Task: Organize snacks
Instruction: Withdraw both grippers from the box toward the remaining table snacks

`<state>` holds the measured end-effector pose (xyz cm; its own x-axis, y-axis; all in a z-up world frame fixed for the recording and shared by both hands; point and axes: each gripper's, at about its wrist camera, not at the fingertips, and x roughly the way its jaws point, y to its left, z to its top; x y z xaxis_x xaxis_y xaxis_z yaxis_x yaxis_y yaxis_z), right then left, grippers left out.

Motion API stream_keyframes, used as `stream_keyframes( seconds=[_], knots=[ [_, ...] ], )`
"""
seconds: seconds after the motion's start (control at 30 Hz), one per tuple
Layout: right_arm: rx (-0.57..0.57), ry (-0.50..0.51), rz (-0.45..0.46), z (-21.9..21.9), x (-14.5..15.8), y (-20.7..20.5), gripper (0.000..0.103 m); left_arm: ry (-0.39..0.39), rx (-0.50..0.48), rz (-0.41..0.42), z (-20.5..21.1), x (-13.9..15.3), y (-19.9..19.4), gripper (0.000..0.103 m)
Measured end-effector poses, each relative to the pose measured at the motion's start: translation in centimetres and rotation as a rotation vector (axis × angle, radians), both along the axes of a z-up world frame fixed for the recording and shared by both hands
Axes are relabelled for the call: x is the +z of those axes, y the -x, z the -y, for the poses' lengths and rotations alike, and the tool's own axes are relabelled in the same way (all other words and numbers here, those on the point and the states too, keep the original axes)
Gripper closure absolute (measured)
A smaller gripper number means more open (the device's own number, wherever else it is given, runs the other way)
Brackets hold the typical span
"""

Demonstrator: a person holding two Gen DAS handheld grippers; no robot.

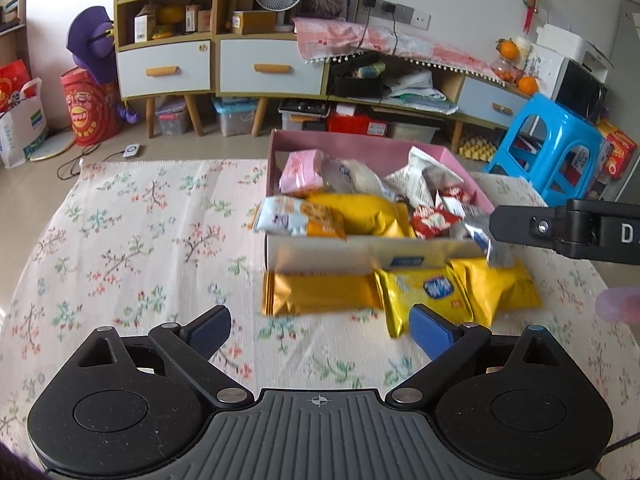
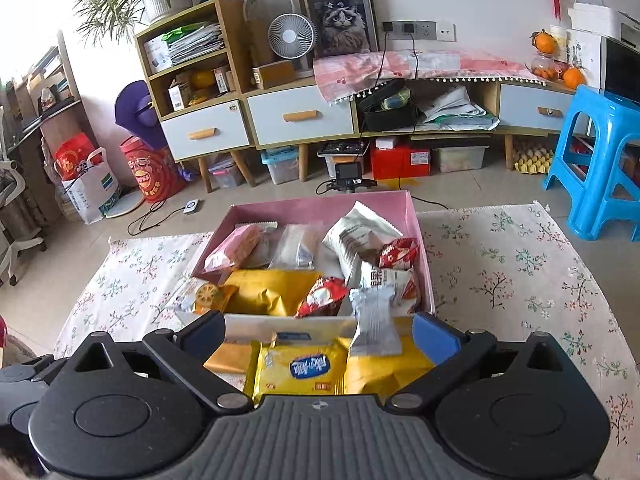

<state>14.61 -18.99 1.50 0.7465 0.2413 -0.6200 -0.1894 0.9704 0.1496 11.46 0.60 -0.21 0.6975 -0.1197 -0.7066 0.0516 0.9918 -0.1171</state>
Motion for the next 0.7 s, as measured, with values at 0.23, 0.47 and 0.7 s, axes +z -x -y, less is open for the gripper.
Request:
stream_keyframes(
  seconds=[0.23, 0.47, 0.7],
  knots=[
    [0.011, 0.007, -0.005, -0.1, -0.8, 1.3, 0.011, 0.021, 0.005, -0.018, -0.3, -1.0, 1.2, 0.006],
    [-0.005, -0.036, -0.057, 0.3, -0.8, 2.4, 0.010, 0.112, 0.055, -0.065, -0.9, -1.2, 1.7, 0.006],
    [0.004, 0.054, -0.026, 0.1, -1.1, 3.3, 0.010, 0.064, 0.051, -0.036, 0.2, -1.8, 2.1, 0.006]
  ],
)
